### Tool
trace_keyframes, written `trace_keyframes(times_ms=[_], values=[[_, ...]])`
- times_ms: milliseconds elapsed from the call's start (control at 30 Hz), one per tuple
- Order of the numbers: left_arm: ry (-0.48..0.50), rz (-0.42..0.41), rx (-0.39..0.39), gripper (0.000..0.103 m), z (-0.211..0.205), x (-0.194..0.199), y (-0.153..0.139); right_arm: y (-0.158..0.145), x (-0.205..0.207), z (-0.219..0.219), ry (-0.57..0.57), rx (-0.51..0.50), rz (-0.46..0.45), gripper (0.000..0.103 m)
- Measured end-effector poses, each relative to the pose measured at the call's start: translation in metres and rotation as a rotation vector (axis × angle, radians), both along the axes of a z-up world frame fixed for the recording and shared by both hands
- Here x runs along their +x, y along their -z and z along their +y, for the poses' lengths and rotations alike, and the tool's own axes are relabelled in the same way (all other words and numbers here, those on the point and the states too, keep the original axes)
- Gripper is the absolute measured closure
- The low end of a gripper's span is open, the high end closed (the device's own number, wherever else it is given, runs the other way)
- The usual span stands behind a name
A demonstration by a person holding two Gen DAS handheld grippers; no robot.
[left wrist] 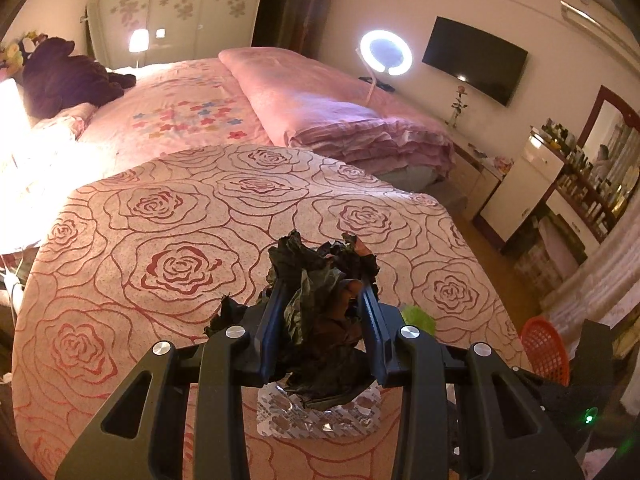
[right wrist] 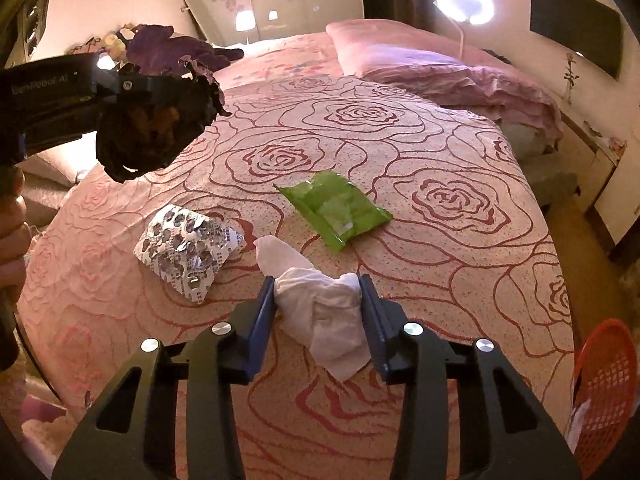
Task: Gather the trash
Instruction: 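Grasp the dark crumpled paper with the left tool while the right tool grasps the white tissue, then carry the dark paper and white tissue over the red wastebasket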
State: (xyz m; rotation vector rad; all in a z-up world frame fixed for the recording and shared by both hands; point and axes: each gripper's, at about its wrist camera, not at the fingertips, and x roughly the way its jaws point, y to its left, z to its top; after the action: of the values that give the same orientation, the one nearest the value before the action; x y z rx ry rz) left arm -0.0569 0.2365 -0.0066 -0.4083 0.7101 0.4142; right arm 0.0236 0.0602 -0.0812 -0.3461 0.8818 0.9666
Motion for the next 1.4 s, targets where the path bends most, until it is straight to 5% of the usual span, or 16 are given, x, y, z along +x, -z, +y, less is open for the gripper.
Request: trace_keyframes(times_ms=[1400], values=[[0.19, -0.002, 0.038, 0.07, -0.081, 0.027, -0.01, -0.044, 0.038, -0.127, 0.329, 0.151, -0.016, 0.064]])
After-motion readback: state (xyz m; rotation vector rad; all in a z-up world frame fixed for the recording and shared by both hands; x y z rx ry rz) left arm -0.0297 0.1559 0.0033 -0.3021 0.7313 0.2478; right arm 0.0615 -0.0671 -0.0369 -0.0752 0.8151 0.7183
